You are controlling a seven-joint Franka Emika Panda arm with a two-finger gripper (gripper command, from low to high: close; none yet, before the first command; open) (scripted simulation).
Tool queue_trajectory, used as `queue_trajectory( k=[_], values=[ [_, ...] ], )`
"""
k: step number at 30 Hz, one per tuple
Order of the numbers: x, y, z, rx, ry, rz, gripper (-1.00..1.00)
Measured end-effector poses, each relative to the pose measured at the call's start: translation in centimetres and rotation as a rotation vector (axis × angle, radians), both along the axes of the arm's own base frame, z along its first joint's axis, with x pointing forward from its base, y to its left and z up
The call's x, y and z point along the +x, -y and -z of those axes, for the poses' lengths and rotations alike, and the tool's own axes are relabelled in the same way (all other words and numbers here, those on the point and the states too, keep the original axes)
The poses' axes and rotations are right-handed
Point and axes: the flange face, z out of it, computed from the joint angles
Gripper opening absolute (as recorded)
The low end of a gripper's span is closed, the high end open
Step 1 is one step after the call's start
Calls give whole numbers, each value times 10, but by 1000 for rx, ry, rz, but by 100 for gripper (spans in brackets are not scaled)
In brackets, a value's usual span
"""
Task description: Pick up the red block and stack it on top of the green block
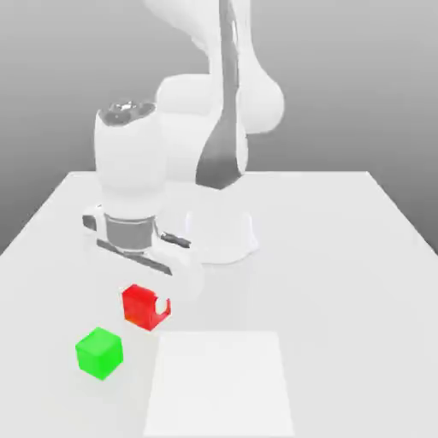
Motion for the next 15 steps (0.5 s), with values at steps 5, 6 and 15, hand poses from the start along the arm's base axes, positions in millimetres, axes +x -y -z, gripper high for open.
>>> queue_trajectory(
  k=[5, 6, 15],
  values=[
    [1, 44, -11, 2, 1, 261, -100],
    [1, 50, -10, 3, 2, 295, -100],
    [3, 52, 45, 2, 2, 320, 100]
  ],
)
